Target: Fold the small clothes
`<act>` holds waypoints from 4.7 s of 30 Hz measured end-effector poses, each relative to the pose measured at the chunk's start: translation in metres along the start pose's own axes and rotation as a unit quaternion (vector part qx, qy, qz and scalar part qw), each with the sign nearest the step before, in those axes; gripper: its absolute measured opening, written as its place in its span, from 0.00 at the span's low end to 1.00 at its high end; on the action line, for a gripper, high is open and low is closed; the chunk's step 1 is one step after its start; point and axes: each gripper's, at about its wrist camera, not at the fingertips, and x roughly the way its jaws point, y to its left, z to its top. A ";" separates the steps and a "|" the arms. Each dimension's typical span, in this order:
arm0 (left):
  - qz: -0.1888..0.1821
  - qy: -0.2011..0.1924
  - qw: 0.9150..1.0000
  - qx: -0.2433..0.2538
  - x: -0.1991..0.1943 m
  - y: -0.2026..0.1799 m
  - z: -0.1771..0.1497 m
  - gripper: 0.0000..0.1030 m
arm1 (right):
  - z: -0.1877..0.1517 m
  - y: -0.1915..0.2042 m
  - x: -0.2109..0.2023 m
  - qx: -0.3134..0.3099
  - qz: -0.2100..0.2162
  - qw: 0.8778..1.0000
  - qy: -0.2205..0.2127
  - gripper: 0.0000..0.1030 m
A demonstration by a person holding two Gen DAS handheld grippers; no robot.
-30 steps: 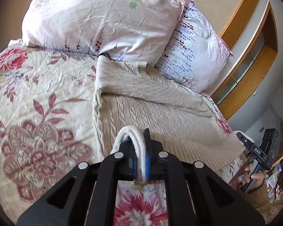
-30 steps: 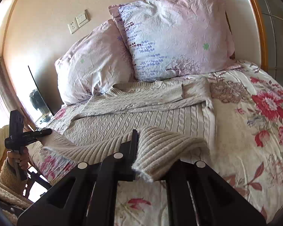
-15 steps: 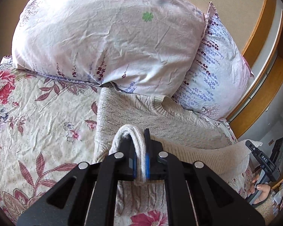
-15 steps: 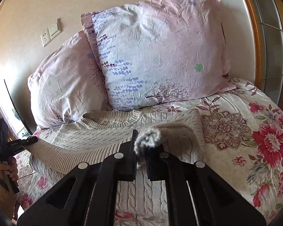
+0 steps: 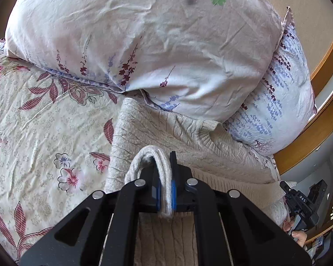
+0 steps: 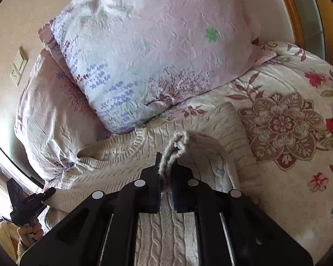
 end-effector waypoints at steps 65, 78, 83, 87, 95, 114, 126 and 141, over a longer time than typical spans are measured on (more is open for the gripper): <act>0.097 0.044 0.993 0.050 -0.003 0.024 0.010 0.87 | -0.020 0.109 0.085 -0.125 -0.119 0.971 0.168 0.99; 0.123 0.062 0.988 0.074 0.027 0.025 0.008 0.83 | -0.046 0.126 0.113 -0.196 -0.197 0.951 0.136 0.99; 0.105 0.067 0.990 0.070 0.036 0.019 0.012 0.66 | -0.046 0.124 0.113 -0.194 -0.193 0.952 0.136 0.99; 0.088 0.068 0.992 0.061 0.042 0.014 0.014 0.53 | -0.049 0.124 0.114 -0.208 -0.187 0.951 0.128 0.99; 0.030 0.086 0.996 0.012 0.052 0.019 0.018 0.46 | -0.053 0.132 0.112 -0.224 -0.168 0.952 0.127 0.99; -0.090 0.083 0.992 -0.027 0.039 -0.023 0.025 0.20 | -0.059 0.134 0.115 -0.252 -0.172 0.944 0.127 0.99; -0.198 0.080 0.976 -0.039 0.028 -0.113 0.005 0.19 | -0.061 0.137 0.119 -0.276 -0.173 0.938 0.122 0.99; -0.264 0.119 0.955 -0.057 0.078 -0.211 -0.030 0.19 | -0.052 0.102 0.065 -0.292 -0.186 0.930 0.123 0.99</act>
